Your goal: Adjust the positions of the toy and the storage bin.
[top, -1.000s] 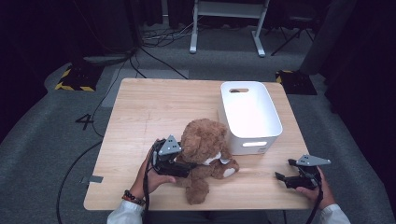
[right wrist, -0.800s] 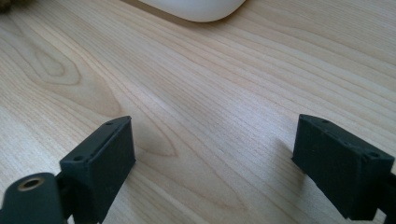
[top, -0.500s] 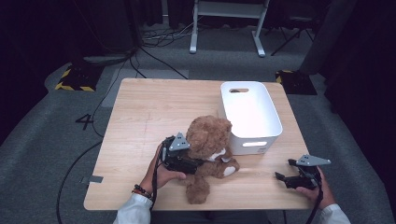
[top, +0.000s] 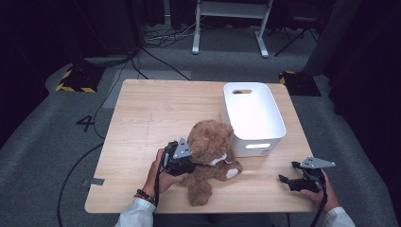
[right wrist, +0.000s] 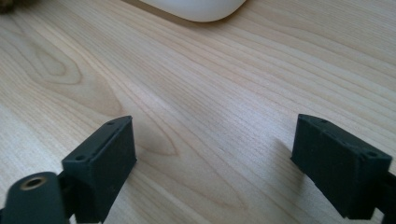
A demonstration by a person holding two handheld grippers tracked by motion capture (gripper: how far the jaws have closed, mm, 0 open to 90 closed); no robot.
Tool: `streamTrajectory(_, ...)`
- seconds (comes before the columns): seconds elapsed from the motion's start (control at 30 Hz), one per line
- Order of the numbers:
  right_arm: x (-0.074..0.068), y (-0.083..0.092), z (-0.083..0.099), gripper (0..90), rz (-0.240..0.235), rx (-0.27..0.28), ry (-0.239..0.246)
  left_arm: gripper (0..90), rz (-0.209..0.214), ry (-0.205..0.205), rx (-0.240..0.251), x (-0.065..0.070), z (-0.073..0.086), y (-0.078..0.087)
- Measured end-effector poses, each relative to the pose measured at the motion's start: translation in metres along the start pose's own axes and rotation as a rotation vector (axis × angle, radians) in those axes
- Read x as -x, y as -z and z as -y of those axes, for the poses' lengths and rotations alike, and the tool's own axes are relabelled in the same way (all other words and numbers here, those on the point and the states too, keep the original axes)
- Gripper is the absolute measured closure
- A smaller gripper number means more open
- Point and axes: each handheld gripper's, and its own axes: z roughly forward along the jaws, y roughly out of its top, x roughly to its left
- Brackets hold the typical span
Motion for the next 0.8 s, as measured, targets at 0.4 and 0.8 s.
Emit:
streamTrajectory(0.4, 0.002, 0.021, -0.013, 30.9, -0.057, 0.116, 0.053, 57.1, -0.086, 0.097, 0.052, -0.013, 0.013, 0.010)
streamTrajectory(0.8, -0.002, 0.062, -0.078, 32.8, -0.097, 0.293, 0.179, 56.6, -0.129, 0.153, 0.067, -0.031, 0.028, 0.025)
